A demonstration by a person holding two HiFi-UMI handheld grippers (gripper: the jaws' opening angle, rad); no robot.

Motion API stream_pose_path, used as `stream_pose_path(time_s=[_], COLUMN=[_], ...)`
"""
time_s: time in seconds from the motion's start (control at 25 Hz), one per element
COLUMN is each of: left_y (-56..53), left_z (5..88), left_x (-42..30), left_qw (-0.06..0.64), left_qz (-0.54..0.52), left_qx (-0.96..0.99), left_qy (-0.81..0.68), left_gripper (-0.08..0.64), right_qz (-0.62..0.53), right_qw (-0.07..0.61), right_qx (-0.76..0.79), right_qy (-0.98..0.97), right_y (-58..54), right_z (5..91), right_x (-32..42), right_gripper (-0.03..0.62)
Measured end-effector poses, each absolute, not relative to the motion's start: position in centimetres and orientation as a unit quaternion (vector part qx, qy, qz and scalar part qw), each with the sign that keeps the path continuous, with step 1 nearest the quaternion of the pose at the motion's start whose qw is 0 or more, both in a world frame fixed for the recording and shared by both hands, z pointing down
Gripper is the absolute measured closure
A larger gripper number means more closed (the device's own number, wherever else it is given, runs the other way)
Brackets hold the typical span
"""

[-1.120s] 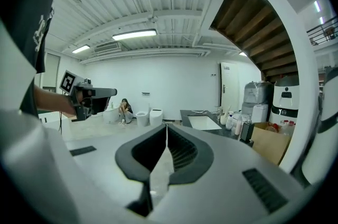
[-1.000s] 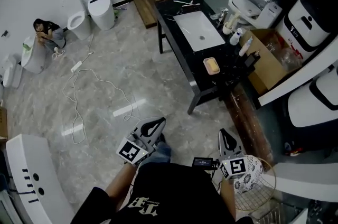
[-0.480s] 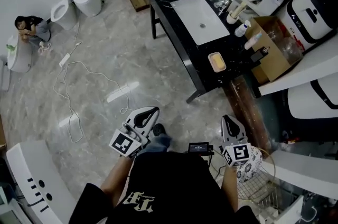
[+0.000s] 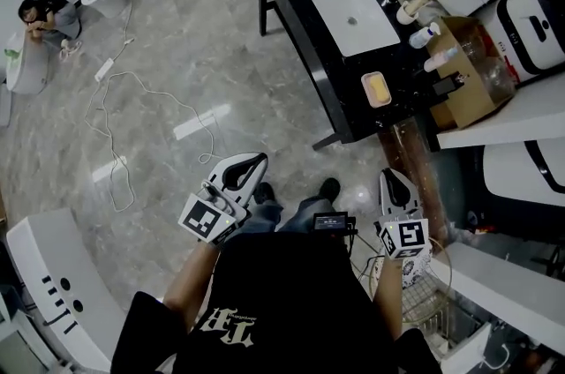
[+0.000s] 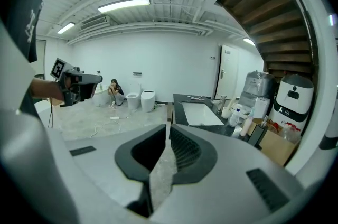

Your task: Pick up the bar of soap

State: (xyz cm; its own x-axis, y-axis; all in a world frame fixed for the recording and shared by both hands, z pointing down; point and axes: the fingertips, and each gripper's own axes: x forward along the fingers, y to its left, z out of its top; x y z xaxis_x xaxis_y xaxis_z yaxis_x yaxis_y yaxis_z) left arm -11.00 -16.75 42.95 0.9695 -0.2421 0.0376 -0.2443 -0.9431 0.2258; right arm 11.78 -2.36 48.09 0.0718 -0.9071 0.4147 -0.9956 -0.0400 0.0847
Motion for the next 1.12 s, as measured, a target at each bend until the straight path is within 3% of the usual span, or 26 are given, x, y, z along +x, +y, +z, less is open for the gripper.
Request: stream_pose_path(time_s=[0.32,1.12], left_y=[-19.1,-21.8], left_z=[43.3,44.5], left_x=[-7.5,4.4], left_qw=[0.106,0.105], left_qz=[0.009,0.017], left_qx=[0.980,0.961], left_qy=[-0.171,-0.255], left_gripper=[0.551,0.551], right_qz=[0.117,0.206], right_qw=[0.193,0.262], right_qx=[0.668,0.582], right_qy=[-0.710,-0.742], right_y=[-8.6,-17.2], right_z=[50.3,60.3], right_x=[17.4,28.9], right_gripper=[0.578,0.498])
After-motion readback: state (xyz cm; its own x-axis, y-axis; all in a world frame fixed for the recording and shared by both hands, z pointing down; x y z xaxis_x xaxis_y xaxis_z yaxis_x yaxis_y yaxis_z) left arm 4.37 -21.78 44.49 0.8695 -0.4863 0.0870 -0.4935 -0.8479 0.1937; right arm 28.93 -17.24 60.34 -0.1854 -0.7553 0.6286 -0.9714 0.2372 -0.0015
